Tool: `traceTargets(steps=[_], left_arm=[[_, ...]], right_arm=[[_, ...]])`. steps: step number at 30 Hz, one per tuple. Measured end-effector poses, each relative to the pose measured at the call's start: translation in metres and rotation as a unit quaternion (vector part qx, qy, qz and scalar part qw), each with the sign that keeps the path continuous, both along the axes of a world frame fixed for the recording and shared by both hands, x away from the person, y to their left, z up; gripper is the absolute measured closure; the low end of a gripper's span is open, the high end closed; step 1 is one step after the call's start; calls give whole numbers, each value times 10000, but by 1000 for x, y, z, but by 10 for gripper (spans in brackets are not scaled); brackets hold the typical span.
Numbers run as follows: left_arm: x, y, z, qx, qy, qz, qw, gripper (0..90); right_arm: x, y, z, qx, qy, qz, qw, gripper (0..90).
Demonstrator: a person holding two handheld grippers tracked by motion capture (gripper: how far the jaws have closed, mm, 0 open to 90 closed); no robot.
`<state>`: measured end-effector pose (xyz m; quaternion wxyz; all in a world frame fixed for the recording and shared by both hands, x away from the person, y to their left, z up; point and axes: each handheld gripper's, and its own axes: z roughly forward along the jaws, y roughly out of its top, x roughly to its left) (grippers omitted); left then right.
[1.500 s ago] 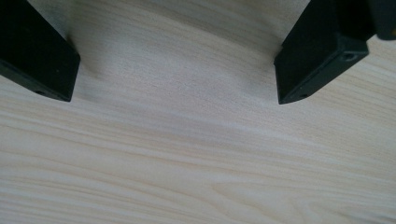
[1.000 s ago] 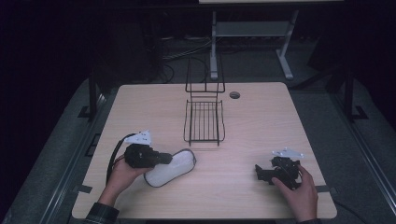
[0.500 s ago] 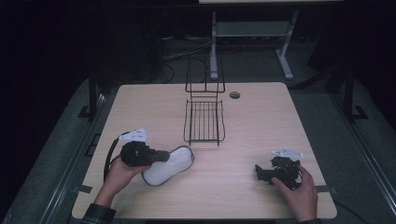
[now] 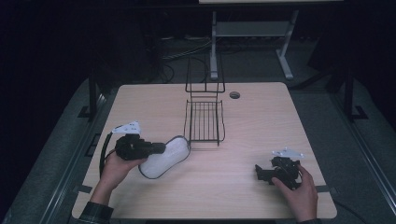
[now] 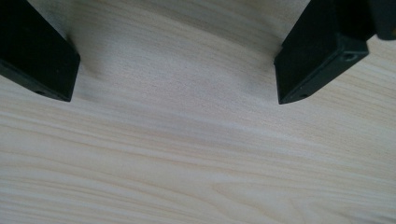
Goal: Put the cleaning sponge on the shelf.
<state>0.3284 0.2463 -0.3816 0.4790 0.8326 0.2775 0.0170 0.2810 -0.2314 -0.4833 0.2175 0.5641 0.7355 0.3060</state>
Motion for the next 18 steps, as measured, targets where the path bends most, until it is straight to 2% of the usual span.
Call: traceTargets(steps=[8,11,17,18], left_arm=[[9,-1,9,7,-14,145,9999,815],[15,0,13,-77,-11,220,9997,815],[22,-1,16,-108,-35,260,9996,814],[27,-3,18,-114,-60,261,9996,814]], right_arm=[[0,0,0,2,2,0,10000,0],[0,0,0,1,0,2,10000,0],[0,0,0,6,2,5,10000,0],[0,0,0,7,2,5,10000,0]])
